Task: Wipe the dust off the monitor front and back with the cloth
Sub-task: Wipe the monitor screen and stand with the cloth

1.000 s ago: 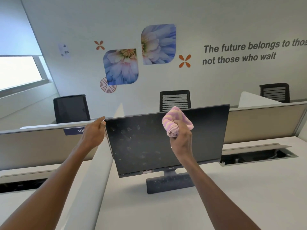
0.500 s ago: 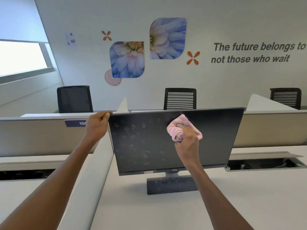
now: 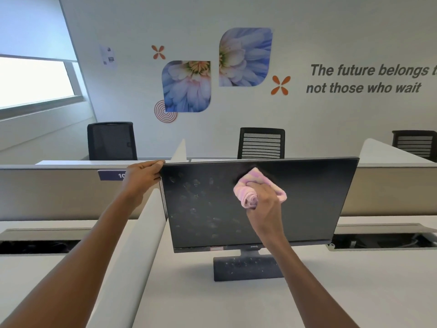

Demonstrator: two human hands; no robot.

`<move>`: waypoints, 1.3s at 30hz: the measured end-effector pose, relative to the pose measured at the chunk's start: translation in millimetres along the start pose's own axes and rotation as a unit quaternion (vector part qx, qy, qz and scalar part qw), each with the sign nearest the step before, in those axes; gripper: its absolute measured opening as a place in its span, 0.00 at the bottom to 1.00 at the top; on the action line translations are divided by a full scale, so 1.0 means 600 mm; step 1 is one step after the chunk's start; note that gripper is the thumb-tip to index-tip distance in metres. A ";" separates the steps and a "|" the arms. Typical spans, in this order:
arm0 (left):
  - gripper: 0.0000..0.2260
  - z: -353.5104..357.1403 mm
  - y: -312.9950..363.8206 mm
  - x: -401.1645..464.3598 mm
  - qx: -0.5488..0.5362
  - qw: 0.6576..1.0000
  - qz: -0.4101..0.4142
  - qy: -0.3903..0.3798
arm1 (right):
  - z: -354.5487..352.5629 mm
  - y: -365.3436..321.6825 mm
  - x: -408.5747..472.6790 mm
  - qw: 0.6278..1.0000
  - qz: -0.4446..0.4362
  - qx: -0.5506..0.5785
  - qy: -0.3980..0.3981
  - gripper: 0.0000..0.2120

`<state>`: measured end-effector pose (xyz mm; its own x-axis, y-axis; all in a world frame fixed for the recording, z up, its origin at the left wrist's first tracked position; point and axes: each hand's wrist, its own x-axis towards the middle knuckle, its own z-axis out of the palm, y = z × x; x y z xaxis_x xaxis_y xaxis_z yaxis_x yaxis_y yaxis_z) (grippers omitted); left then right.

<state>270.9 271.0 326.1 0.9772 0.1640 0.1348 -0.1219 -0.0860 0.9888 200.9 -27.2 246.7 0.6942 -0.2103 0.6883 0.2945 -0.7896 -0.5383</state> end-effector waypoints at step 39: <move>0.14 -0.009 -0.009 0.000 -0.018 1.000 -0.002 -0.004 | 0.084 -0.122 -0.009 0.997 -0.045 0.006 -0.059 0.14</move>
<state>271.0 276.5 321.1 0.9789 0.1573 0.1305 -0.1242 -0.0497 0.9910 208.6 60.8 257.6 0.7366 -0.0684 0.6728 0.3668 -0.7954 -0.4825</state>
